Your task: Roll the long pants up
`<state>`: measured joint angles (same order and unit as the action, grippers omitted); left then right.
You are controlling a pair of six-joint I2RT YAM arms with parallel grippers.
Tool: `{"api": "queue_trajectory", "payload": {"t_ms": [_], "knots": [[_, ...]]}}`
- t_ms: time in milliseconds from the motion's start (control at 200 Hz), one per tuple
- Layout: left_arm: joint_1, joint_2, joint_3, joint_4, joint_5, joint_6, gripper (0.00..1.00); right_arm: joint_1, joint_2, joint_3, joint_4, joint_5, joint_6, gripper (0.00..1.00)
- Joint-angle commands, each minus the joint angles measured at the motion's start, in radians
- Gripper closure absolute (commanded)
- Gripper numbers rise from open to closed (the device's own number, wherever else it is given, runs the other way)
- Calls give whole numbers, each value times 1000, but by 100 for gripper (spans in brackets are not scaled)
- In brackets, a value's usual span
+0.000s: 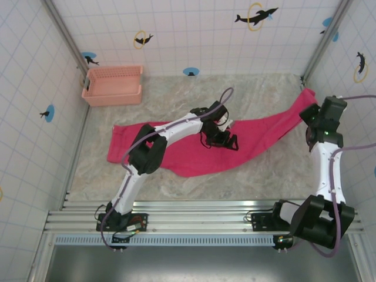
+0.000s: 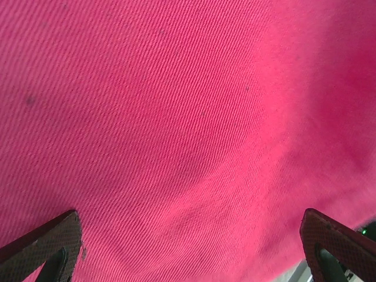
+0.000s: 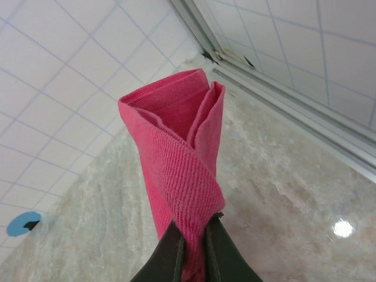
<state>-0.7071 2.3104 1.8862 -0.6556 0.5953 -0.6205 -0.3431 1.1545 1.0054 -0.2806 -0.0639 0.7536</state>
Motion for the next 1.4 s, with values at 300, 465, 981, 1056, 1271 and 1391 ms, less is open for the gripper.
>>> {"api": "queue_trajectory", "payload": {"t_ms": [300,465,981,1056,1271,1391], "knots": [[-9,186,155,109,34,-189,2,79,40,252,-125,57,-80,90],[-19,260,259,167,51,-277,3,113,58,279,-137,60,-91,90],[154,9,238,13,89,-125,2,396,7,229,-76,160,-57,90],[252,-153,134,-43,-18,-36,3,445,11,254,-72,171,-53,90],[538,-599,-259,-114,-322,62,2,663,38,308,-31,238,-40,90],[659,-794,-530,-78,-443,45,2,809,91,321,19,282,-32,90]]}}
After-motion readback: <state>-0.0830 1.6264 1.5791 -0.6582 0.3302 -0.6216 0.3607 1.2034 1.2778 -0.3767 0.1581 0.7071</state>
